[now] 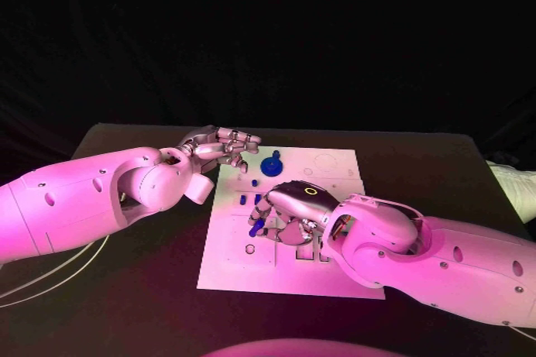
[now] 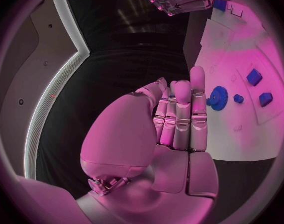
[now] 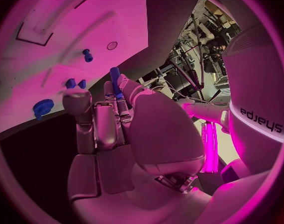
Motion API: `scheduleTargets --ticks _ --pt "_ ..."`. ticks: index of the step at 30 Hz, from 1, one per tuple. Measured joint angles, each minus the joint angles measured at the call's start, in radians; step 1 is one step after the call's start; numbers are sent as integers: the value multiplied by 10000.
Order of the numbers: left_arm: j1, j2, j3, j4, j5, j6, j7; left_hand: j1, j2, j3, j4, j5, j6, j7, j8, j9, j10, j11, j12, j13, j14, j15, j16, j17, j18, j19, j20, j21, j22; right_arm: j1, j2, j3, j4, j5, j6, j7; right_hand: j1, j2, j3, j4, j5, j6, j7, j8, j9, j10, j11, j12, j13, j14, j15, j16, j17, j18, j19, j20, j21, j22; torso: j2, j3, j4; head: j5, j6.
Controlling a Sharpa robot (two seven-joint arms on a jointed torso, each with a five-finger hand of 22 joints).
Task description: Assemble the parts on the task board
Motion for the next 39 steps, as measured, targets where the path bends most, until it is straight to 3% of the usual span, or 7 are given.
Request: scheduleTargets --ticks 14,39 --pt "0 32 0 7 0 4 1 0 0 0 0 0 0 0 0 0 0 0 0 3 -40 34 0 -5 0 -5 5 0 -6 -294 539 -79 -509 -256 570 -32 -1 -1 -1 0 -8 -31 -1 -13 -20 -1 2 -39 -12 0 0 0 -2 3 0 0 0 -38 12 12 -1 50 -104" --pt "0 88 0 -10 -1 22 1 0 0 0 0 0 0 0 0 -1 0 0 0 10 -74 4 0 -18 0 -36 36 0 -19 -420 818 -169 -894 -787 875 -245 -5 -5 24 -27 1 -65 -1 -79 -14 -21 21 -94 0 0 0 -1 -5 5 -1 0 -1 -37 5 17 -9 70 -169"
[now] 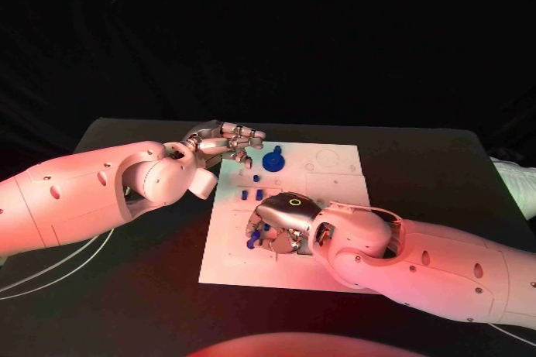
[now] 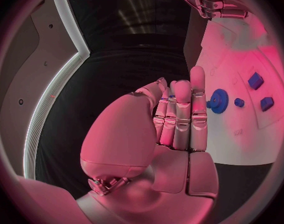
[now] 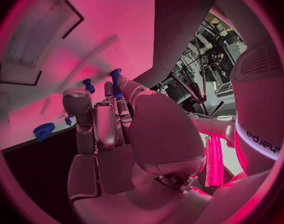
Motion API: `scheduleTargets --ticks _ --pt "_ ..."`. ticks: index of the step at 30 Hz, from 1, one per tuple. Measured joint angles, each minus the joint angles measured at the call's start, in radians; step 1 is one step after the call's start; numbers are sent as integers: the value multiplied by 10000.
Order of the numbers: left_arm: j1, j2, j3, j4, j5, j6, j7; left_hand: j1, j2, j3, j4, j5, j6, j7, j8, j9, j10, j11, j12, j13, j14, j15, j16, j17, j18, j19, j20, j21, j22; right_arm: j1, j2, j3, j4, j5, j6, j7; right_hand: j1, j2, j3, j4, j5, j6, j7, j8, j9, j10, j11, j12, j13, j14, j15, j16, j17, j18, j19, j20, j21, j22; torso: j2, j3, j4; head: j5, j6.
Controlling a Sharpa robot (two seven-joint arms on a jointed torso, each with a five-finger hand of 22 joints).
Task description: Assemble the parts on the task board
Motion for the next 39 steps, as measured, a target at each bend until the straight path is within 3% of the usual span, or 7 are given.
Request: scheduleTargets --ticks 11,19,24,29,32,39 --pt "0 -6 0 3 0 6 -1 0 0 0 0 0 0 0 0 0 0 0 0 -1 0 0 0 1 0 0 0 0 1 3 105 -10 -22 -121 101 -61 -2 -2 -1 0 -1 -10 7 -38 5 -17 17 -1 0 0 0 39 36 2 -36 36 0 -30 3 -1 7 9 -22" --pt "0 -10 0 5 0 8 -5 0 0 0 0 0 0 0 0 0 0 0 0 -2 1 0 0 1 0 0 0 0 1 -26 144 -48 -21 -218 124 -158 -493 -488 -213 180 161 -978 210 -427 -209 -881 305 -411 -15 -11 189 -21 -134 3 -341 281 -350 -560 4 -1 4 11 -23" --pt "0 -13 0 8 0 10 -7 0 0 0 0 0 0 0 0 0 0 0 0 -2 1 -1 0 1 0 0 0 0 1 -27 112 -48 -4 -238 115 -229 -580 -576 -503 165 231 -1288 250 -426 -313 -1510 422 -526 -15 -19 271 -454 -625 3 -722 358 -802 -1239 4 -1 1 16 -29" --pt "0 -19 0 9 0 10 -10 0 0 0 0 0 0 0 0 0 0 0 0 -3 1 0 0 1 0 0 0 0 1 -27 11 -48 137 -248 60 -266 -646 -642 -861 165 368 -1542 158 -426 -412 -2118 531 -526 -6 -39 364 -871 -1100 4 -1027 449 -1222 -1821 5 -1 3 10 -35" --pt "0 -26 0 9 0 10 -11 0 0 0 0 0 0 0 0 0 0 0 0 -3 2 0 0 2 0 0 0 0 1 -38 -165 -49 319 -248 -74 -267 -691 -687 -1075 203 444 -1641 139 -426 -457 -2360 600 -526 7 -90 414 -1025 -1307 162 -1112 465 -1402 -2072 4 0 5 3 -34" --pt "0 -53 0 -1 0 10 -14 0 0 0 0 0 0 0 0 0 0 0 0 -4 2 -1 0 2 0 0 0 0 2 -51 -894 11 897 -91 -815 -161 -696 -691 -1313 181 639 -1673 251 -425 -476 -2389 559 -233 57 -90 414 -1025 -1341 163 -1112 464 -1403 -2070 4 10 -11 -20 10"
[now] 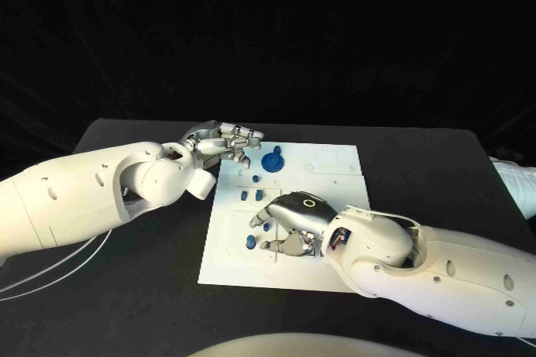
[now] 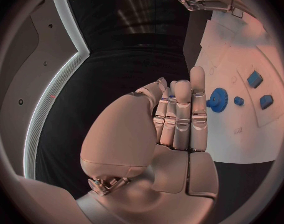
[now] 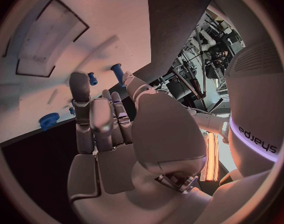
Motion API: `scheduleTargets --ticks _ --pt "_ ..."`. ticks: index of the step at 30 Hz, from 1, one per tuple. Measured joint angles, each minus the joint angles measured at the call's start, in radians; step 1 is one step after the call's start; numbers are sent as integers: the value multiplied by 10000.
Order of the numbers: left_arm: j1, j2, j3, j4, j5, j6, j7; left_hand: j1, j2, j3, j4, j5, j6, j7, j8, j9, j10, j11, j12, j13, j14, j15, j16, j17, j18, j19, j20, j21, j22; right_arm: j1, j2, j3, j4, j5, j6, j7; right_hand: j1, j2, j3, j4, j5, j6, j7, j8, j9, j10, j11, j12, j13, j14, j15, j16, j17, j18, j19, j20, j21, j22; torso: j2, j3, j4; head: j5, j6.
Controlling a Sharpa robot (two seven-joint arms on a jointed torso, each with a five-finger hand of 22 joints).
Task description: Assemble the parts on the task board
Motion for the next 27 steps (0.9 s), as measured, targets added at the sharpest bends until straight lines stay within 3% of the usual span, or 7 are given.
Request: scheduleTargets --ticks 6,12,14,19,21,24,27 --pt "0 -18 0 -10 0 0 -3 0 0 0 0 0 0 0 0 0 0 0 0 0 0 0 0 0 -1 0 0 0 0 320 -1323 144 707 1282 -689 168 192 197 -33 -33 229 256 178 55 -5 990 -120 712 143 57 -56 631 650 -1 466 -55 539 836 -18 1 -13 -131 67" --pt "-1 -57 -3 -20 0 0 -5 0 0 0 0 0 0 0 0 0 0 0 0 -1 0 0 0 0 -1 0 0 0 0 737 -2944 185 1293 3469 -916 141 -143 267 -421 185 734 838 -195 316 90 3426 -590 3146 1574 87 -532 1721 1809 -319 1512 -415 2042 3008 -61 -10 -63 -385 153" --pt "-1 -70 -3 -15 0 0 -5 0 0 0 0 0 0 0 0 0 0 0 0 0 0 0 0 1 0 0 0 0 0 789 -3355 183 1378 4064 -830 63 -397 336 -719 358 969 936 -293 415 113 3949 -759 5812 4345 88 -633 2046 2150 -414 1725 -609 2478 3631 -78 -15 -90 -463 179" --pt "-2 -130 -3 39 0 -1 -5 0 0 0 0 0 0 0 0 0 0 0 0 -1 1 0 0 1 0 0 0 0 1 826 -4160 46 1527 4994 -456 -256 -575 516 -1265 576 1237 770 -280 747 215 4156 -836 10455 9734 88 -632 2811 2340 -554 2009 -574 3191 4679 -104 -18 -198 -639 244" --pt "-9 -130 -3 40 0 -2 -5 0 0 0 0 0 0 0 0 0 0 0 0 -2 1 0 0 1 -1 0 0 0 1 823 -4403 -7 1574 5027 -333 -486 -586 526 -1425 675 1418 737 -247 859 253 4205 -789 10900 10329 88 -632 2949 2340 -553 2010 -573 3318 4886 -115 -15 -242 -685 265" --pt "-39 -127 -3 40 0 -2 -2 0 0 0 0 0 0 0 0 0 0 0 0 -1 0 0 0 1 0 0 0 0 1 811 -4612 -69 1663 4828 -235 -933 -651 461 -1590 817 2719 718 -228 1064 340 4222 -806 11202 10795 88 -632 3061 2340 -703 2135 -594 3547 5257 -128 -9 -277 -720 286" --pt "-74 -121 -3 37 0 -2 -2 0 0 0 0 0 0 0 0 0 0 0 0 -2 1 0 0 1 -1 0 0 0 1 799 -4702 -115 1733 4423 -180 -1474 -788 403 -1741 968 2962 676 -256 1141 370 4243 -825 11238 10942 88 -632 3118 2339 -708 2199 -550 3633 5465 -145 -10 -292 -759 296"
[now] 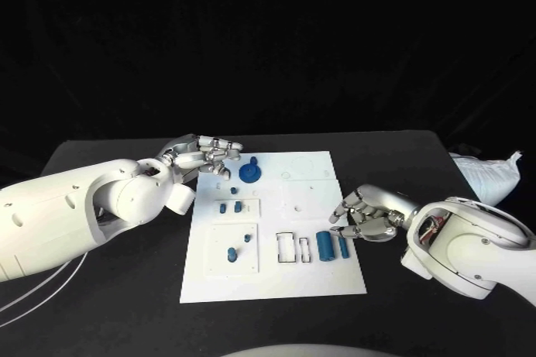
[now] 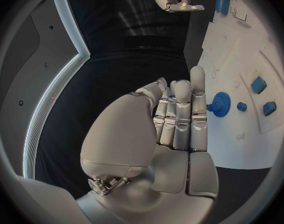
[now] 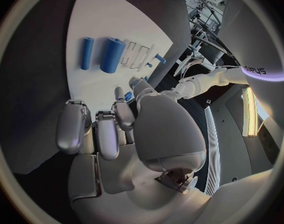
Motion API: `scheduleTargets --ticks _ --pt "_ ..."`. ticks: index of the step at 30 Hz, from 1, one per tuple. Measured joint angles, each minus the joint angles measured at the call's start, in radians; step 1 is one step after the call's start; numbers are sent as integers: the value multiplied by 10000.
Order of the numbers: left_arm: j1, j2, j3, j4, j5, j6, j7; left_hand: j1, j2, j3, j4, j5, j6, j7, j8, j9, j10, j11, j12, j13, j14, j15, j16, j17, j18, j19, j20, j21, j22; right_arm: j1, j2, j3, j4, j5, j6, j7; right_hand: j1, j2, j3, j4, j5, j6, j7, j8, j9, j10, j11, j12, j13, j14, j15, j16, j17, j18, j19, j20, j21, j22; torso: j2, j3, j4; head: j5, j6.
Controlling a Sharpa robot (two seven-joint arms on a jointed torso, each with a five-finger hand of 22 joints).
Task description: Assemble the parts on the task board
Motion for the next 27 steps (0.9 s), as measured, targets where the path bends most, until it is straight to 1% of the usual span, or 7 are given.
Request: scheduleTargets --ticks 3,8,9,12,18,23,27 --pt "-14 5 0 -5 0 0 0 0 0 0 0 0 0 0 0 0 0 0 0 0 0 0 0 0 0 0 0 0 0 -30 -19 -26 22 -386 35 -501 -237 -23 -216 216 -69 -35 -35 92 40 44 11 50 96 0 0 0 0 -1 23 -23 54 90 -12 0 3 -42 5" --pt "-49 4 -3 -17 0 0 2 -31 30 -28 -28 0 0 0 0 0 -57 -15 61 15 0 0 0 -6 0 0 0 -60 -20 -158 108 -55 -17 -984 109 -1358 -556 -5 -711 711 -229 -93 -88 292 126 45 10 50 196 0 0 39 -1 0 23 -24 95 147 -25 -8 41 -56 5" --pt "-53 0 -3 -17 0 0 2 -41 41 -28 -28 0 0 0 0 0 -69 -3 61 17 0 0 0 -9 0 0 0 -60 -22 -180 153 -58 -35 -1063 121 -1477 -599 -48 -830 830 -384 -154 -101 341 149 45 10 50 200 0 0 39 -1 0 23 -23 95 153 -28 -10 45 -50 2" --pt "-61 -9 -4 -19 0 0 2 -41 41 -28 -28 0 0 0 0 0 -73 1 61 17 0 0 0 -9 0 0 0 -60 -22 -259 355 -62 -107 -1281 153 -1798 -600 -49 -1020 1020 -797 -238 -72 421 198 45 10 49 223 0 0 78 -1 0 23 -23 95 167 -28 -11 49 -14 -3" --pt "-67 -11 -3 -17 0 -1 2 -41 41 -28 -28 0 0 0 0 0 -73 0 61 16 0 0 0 -9 1 0 0 -60 -22 -338 643 -67 -226 -1532 239 -2126 -599 -49 -1164 1109 -913 -269 -88 516 238 44 11 49 270 0 0 78 -2 1 22 -23 133 180 -28 -22 48 17 0" --pt "-69 -22 -3 -15 0 -1 -2 -41 41 -28 -28 0 0 0 0 0 -72 1 61 16 0 0 0 -8 1 0 0 -60 -22 -373 774 -67 -300 -1646 349 -2271 -597 -47 -1279 1224 -913 -275 -81 635 281 44 11 49 328 -1 1 78 -3 0 22 -23 133 201 -28 -22 44 26 -23" --pt "-69 -28 -3 -27 -1 -1 -6 -41 41 -28 -28 0 0 0 0 0 -72 1 61 15 0 0 0 -7 0 0 0 -60 -22 -434 925 -69 -311 -1743 425 -2319 -584 45 -1321 1266 -913 -276 -81 653 305 79 -24 49 368 0 1 78 -3 1 22 -23 133 215 -25 -22 40 40 -28"
